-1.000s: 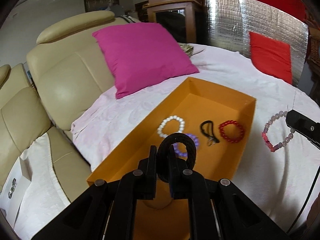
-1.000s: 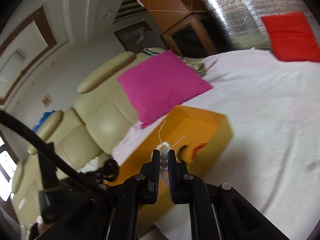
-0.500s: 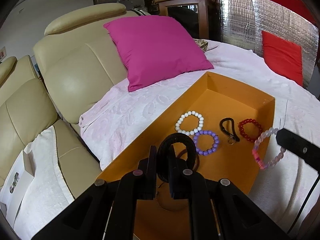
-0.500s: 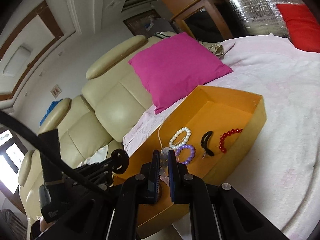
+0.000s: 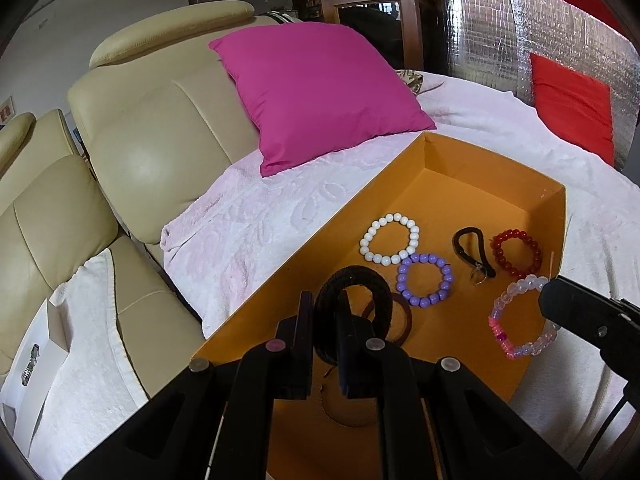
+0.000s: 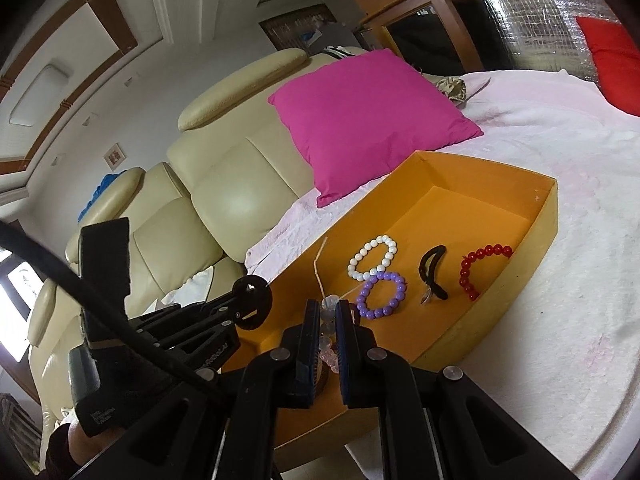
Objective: Organize jewelry
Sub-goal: 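Lower the black disc and pink bracelet into the box and open both tools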
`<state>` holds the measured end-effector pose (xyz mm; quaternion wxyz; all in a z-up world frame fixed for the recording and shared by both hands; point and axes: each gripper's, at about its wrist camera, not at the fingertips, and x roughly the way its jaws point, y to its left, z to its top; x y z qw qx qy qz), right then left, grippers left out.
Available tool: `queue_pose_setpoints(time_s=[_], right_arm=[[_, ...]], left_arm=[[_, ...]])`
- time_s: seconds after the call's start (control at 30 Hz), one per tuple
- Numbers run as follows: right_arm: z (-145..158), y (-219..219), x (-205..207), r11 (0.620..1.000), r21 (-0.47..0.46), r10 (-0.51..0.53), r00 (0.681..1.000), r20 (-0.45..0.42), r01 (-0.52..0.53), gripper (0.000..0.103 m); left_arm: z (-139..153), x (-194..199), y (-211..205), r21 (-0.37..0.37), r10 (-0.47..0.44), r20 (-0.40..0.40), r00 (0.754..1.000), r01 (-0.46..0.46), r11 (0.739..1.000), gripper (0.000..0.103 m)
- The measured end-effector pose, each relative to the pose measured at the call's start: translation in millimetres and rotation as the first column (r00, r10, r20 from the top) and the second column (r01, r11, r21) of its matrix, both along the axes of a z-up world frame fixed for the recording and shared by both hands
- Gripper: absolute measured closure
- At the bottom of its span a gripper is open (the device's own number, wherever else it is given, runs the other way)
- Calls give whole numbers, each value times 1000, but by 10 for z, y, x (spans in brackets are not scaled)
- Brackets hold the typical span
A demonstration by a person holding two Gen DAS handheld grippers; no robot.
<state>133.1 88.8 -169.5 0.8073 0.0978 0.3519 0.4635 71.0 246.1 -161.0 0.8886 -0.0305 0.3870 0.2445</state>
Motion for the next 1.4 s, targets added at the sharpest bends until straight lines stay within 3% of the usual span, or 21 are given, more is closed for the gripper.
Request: queue_pose_setpoints(time_s=[0.5,1.4], right_arm=[[-122,37,119,999,-24,-22,999,-24,21,94],[-342,-44,453,994,-44,-104,990,-92,101,94]], left_arm=[[-159,122,-23,14,-8,-38,999,8,1000,93],[-395,408,-277,-1,-105,-108,989,106,994,93]])
